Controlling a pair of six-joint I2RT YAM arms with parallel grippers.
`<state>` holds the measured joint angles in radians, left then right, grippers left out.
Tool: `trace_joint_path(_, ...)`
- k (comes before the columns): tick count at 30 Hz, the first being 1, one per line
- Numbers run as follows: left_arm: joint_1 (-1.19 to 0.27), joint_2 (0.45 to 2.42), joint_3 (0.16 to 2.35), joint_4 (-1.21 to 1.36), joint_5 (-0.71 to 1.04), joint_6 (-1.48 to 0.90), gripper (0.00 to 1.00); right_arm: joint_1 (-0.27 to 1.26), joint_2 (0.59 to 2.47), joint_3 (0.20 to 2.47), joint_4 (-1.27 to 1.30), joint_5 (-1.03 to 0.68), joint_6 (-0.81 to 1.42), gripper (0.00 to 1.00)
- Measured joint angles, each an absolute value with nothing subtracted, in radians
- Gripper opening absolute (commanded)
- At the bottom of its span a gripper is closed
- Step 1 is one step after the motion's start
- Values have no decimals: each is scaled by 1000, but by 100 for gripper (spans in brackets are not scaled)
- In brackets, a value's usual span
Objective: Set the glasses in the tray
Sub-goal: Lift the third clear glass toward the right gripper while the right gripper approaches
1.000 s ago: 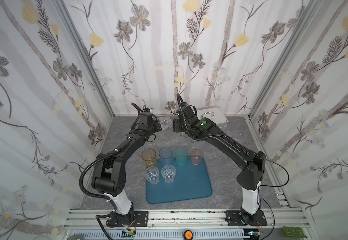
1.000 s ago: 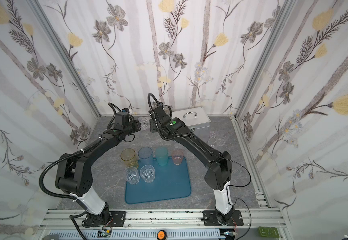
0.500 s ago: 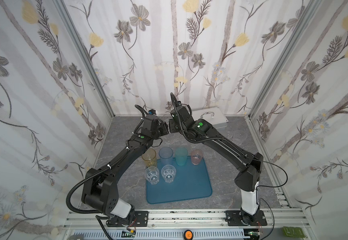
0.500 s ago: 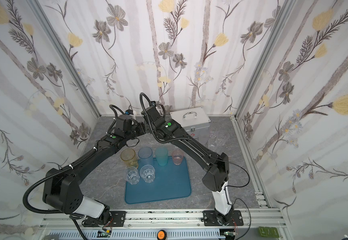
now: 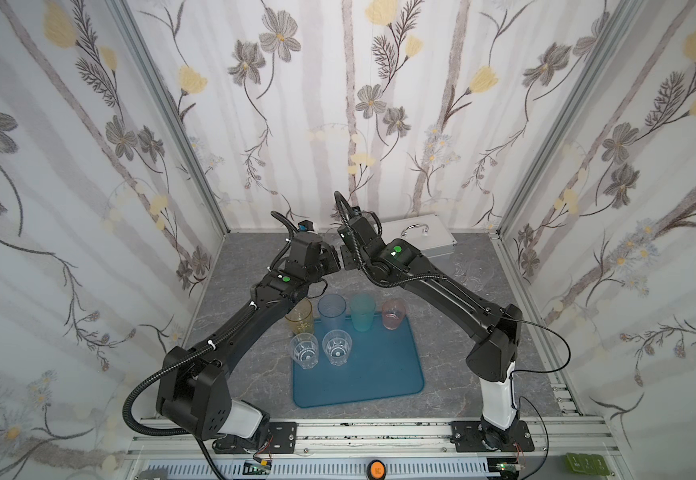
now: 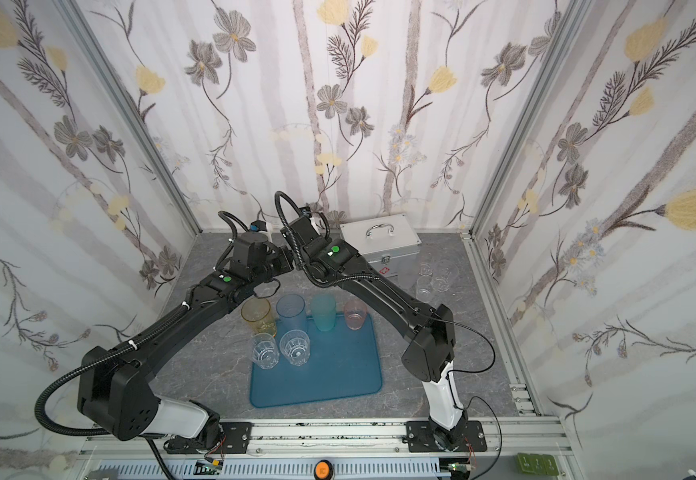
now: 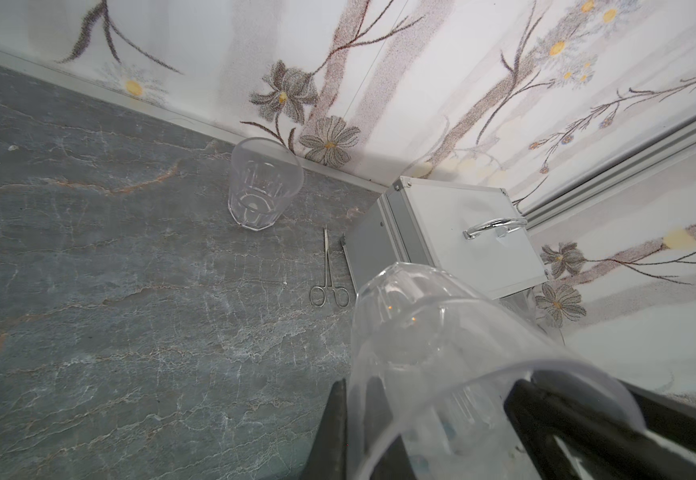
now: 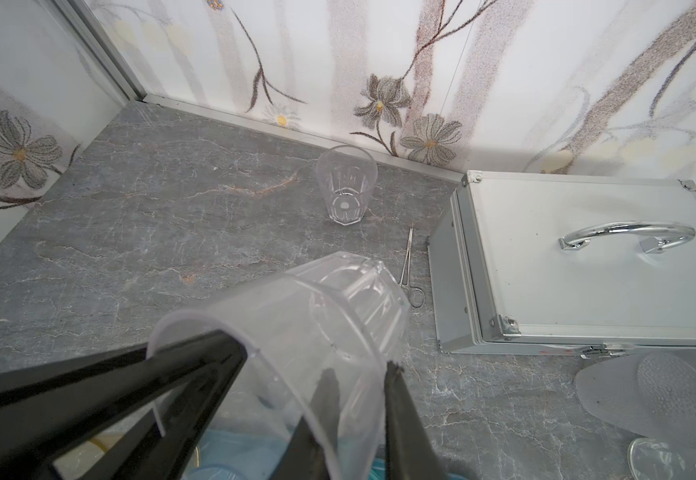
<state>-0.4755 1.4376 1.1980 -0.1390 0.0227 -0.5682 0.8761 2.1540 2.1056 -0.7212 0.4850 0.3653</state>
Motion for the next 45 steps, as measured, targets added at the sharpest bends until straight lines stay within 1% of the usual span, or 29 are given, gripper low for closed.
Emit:
trace_joint_path(3,-479,1429,1198,-148,13,-568,13,876,2154,2106,-721,486,366,3)
trace_joint_path(5,-481,1421,1198,-148,13,-570,17,871,2154,2106,-721,486,374,2)
trace_joint_path(16,-488,1385,1206,-138,31,-573,41,863,2154,2106,-720,487,392,0)
trace_joint_path(31,-491,1344,1206,-137,15,-536,55,850,2154,2106,-720,451,410,0)
trace_joint_path(37,-492,1319,1206,-138,-15,-497,59,852,2152,2106,-723,429,415,0)
trace_joint_path(45,-486,1291,1195,-131,-44,-410,63,851,2074,2085,-747,370,429,0)
